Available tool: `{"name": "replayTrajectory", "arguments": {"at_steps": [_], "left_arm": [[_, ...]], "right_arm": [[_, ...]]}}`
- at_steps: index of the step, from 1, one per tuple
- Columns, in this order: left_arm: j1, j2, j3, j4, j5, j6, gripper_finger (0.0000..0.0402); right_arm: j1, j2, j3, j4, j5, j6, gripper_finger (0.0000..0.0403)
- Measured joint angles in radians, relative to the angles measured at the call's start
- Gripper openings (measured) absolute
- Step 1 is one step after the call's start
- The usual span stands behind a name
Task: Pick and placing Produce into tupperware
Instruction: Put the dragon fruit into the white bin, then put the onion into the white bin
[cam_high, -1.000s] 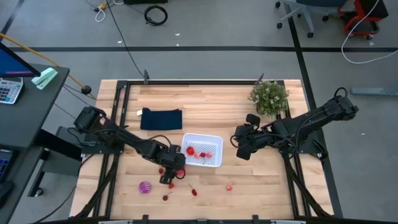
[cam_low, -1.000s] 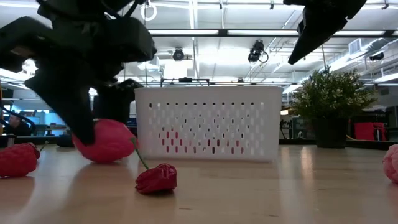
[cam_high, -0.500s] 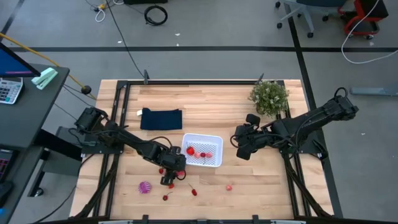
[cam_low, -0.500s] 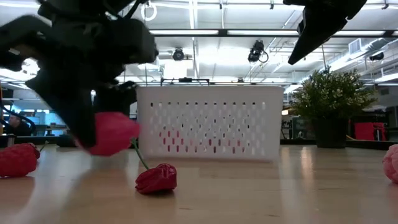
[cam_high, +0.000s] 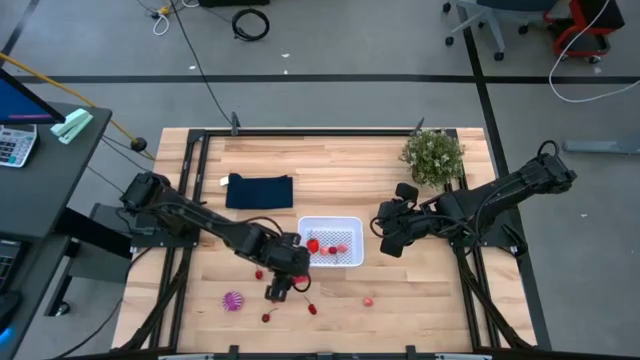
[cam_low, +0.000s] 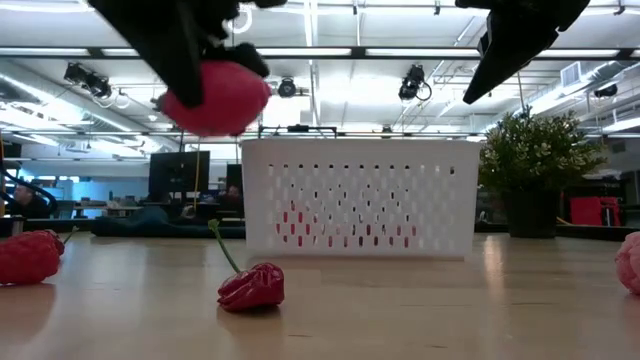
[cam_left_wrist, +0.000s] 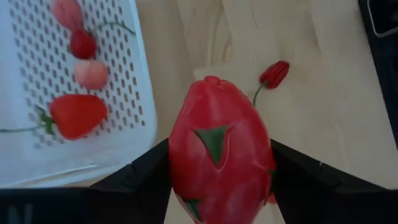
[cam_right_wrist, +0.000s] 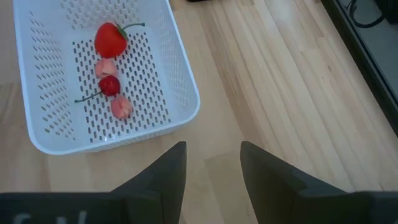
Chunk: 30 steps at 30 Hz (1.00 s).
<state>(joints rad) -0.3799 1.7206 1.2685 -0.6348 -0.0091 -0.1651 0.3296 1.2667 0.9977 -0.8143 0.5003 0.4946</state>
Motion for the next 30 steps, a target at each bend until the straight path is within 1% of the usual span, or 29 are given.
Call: {"name": "replayTrajectory", "arguments": {"at_steps": [2, 4, 7, 9, 12, 15, 19, 21, 27, 30], "left_arm": [[0.006, 0.000, 0.036, -0.033, -0.032, 0.055, 0.0229], [0.017, 0.000, 0.064, -0.037, -0.097, 0.124, 0.0227], [0.049, 0.000, 0.076, -0.018, -0.193, 0.235, 0.0237], [0.083, 0.000, 0.076, 0.011, -0.206, 0.289, 0.0247], [0.139, 0.021, 0.078, 0.077, -0.208, 0.305, 0.0253], [0.188, 0.062, 0.077, 0.117, -0.192, 0.301, 0.0250], [0.234, 0.137, 0.076, 0.145, -0.096, 0.300, 0.0244], [0.242, 0.163, 0.076, 0.146, -0.072, 0.303, 0.0243], [0.241, 0.153, 0.076, 0.139, -0.070, 0.307, 0.0244], [0.232, 0.120, 0.116, 0.079, -0.072, 0.304, 0.0240]], "right_arm": [[0.000, 0.000, 0.000, 0.000, 0.000, 0.000, 0.0160], [0.000, 0.000, 0.000, 0.000, 0.000, 0.000, 0.0160], [0.000, 0.000, 0.000, 0.000, 0.000, 0.000, 0.0160], [0.000, 0.000, 0.000, 0.000, 0.000, 0.000, 0.0160], [0.000, 0.000, 0.000, 0.000, 0.000, 0.000, 0.0160], [0.000, 0.001, 0.000, 0.000, 0.000, 0.000, 0.0160], [0.000, 0.001, 0.000, 0.003, 0.000, 0.000, 0.0160], [0.000, 0.001, 0.000, 0.003, 0.000, 0.000, 0.0160], [0.000, 0.001, 0.000, 0.002, 0.000, -0.001, 0.0160], [0.000, 0.001, 0.000, 0.002, 0.000, -0.012, 0.0160]]}}
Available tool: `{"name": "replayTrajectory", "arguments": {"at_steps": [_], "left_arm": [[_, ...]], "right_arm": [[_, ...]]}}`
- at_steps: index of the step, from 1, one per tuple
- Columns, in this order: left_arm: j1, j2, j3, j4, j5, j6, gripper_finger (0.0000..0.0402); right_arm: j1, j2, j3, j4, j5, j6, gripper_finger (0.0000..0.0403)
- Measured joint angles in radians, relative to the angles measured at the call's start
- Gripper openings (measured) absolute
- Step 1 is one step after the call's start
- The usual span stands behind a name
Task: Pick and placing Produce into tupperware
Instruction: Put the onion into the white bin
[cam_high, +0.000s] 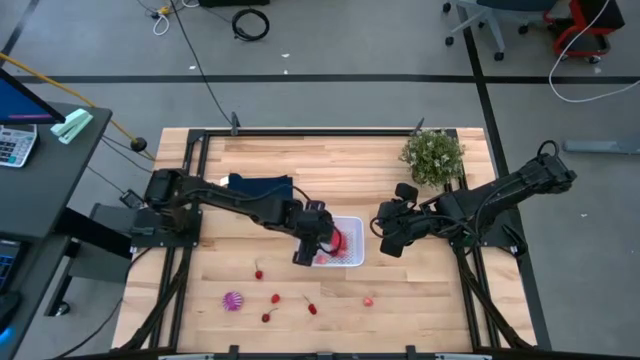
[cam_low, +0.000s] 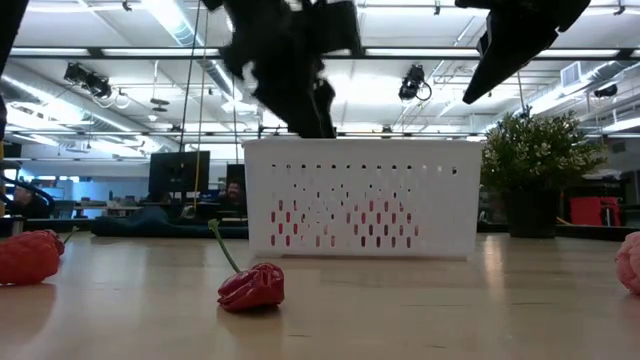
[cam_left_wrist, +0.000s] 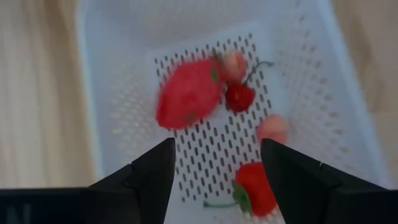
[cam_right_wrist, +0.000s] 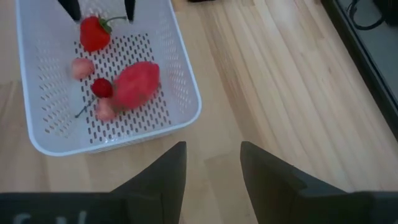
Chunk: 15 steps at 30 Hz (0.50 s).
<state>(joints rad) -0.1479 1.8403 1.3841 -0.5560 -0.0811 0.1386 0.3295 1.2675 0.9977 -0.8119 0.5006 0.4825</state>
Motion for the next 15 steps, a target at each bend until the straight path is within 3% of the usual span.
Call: {"name": "replayTrajectory", "arguments": {"at_steps": [5, 10, 15], "left_arm": [[-0.028, -0.036, 0.165, -0.285, 0.002, -0.120, 0.0226], [-0.092, -0.038, 0.347, -0.702, 0.008, -0.358, 0.0210], [-0.193, -0.050, 0.365, -0.917, 0.046, -0.648, 0.0202]], "right_arm": [[0.000, 0.000, 0.000, 0.001, 0.000, -0.005, 0.0160], [0.000, 0.000, 0.000, 0.001, 0.000, -0.004, 0.0160], [0.000, 0.000, 0.000, -0.001, 0.000, -0.005, 0.0160]]}}
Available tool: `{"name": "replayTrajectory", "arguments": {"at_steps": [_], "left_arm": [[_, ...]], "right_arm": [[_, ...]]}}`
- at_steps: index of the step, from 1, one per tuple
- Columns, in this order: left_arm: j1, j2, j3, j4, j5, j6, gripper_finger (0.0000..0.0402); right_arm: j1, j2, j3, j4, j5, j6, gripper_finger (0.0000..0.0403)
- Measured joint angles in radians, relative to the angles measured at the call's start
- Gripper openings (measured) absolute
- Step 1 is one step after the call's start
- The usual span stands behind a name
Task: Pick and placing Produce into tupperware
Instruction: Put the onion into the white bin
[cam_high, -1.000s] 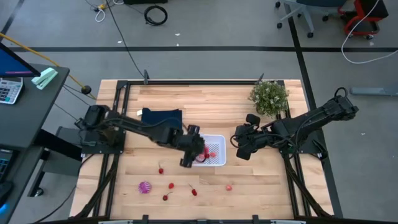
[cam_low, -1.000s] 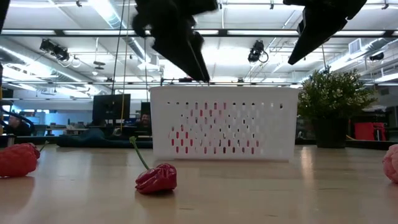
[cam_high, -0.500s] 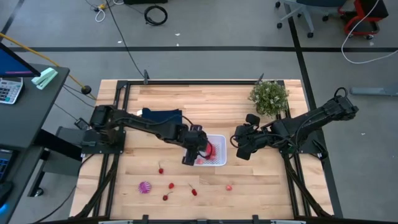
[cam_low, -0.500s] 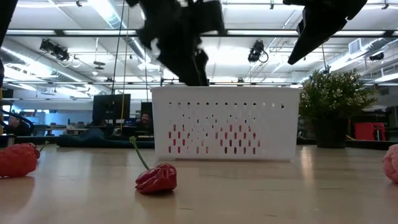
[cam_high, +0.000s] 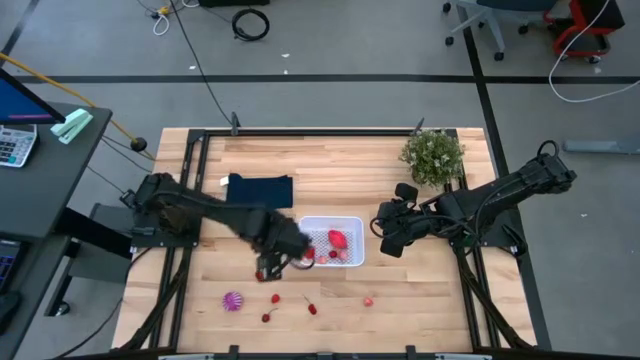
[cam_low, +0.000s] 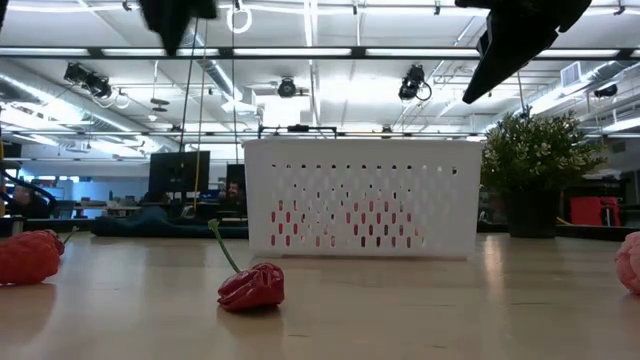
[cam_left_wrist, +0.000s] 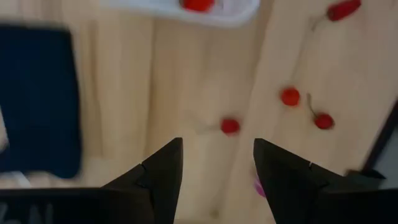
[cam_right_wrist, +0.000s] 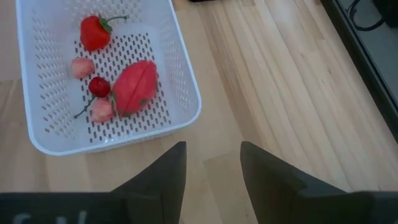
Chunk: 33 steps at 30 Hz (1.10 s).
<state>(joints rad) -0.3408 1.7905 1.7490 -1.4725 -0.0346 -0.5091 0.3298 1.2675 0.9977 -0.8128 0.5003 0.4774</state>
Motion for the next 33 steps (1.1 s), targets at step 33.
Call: {"name": "replayTrajectory", "arguments": {"at_steps": [33], "left_arm": [[-0.401, -0.003, -0.334, 0.056, -0.150, -0.874, 0.0188]], "right_arm": [[0.000, 0.000, 0.000, 0.045, 0.000, -0.025, 0.0160]]}}
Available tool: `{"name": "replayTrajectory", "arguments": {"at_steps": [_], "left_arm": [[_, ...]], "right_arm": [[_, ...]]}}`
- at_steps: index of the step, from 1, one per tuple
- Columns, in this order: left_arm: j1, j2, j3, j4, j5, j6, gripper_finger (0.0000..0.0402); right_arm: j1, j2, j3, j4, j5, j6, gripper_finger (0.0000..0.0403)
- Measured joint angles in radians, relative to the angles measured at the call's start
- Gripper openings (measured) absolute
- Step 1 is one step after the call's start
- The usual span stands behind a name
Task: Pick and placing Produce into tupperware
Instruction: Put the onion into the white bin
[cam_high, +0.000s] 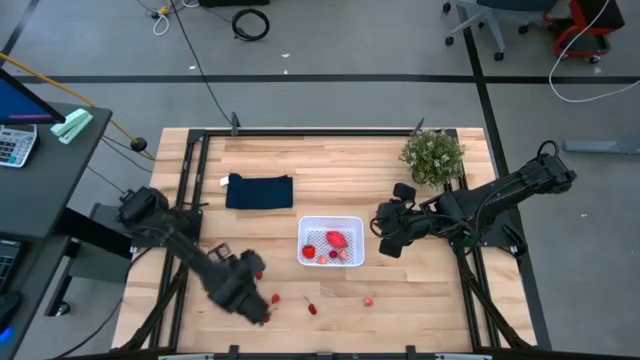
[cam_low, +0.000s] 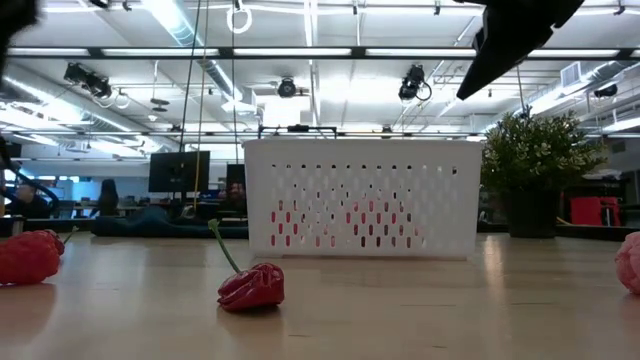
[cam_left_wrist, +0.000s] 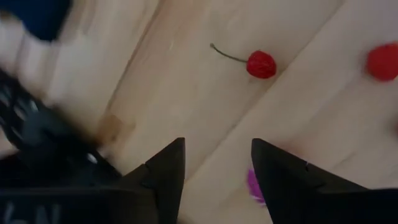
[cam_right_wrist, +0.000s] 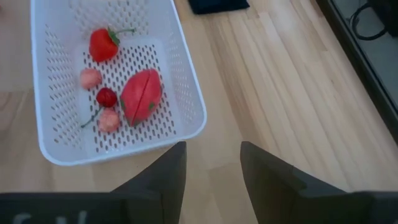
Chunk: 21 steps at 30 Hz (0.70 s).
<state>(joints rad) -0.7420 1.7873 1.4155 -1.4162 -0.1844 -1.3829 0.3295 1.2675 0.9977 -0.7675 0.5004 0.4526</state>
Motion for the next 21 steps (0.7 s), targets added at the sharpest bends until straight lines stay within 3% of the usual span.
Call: {"name": "replayTrajectory", "arguments": {"at_steps": [5, 9, 15, 21], "left_arm": [[-0.191, 0.001, 0.000, 0.017, -0.155, -0.511, 0.0181], [-0.308, 0.021, 0.000, 0.135, -0.164, -0.789, 0.0182], [-0.377, 0.085, 0.000, 0.400, -0.299, -0.771, 0.0190], [-0.352, 0.132, 0.000, 0.614, -0.318, -0.606, 0.0184]], "right_arm": [[0.000, 0.000, 0.000, 0.048, 0.000, -0.001, 0.0160], [0.000, 0.000, 0.000, 0.075, 0.000, 0.000, 0.0160], [0.000, 0.000, 0.000, 0.096, 0.000, 0.000, 0.0160], [0.000, 0.000, 0.000, 0.112, 0.000, 0.016, 0.0160]]}}
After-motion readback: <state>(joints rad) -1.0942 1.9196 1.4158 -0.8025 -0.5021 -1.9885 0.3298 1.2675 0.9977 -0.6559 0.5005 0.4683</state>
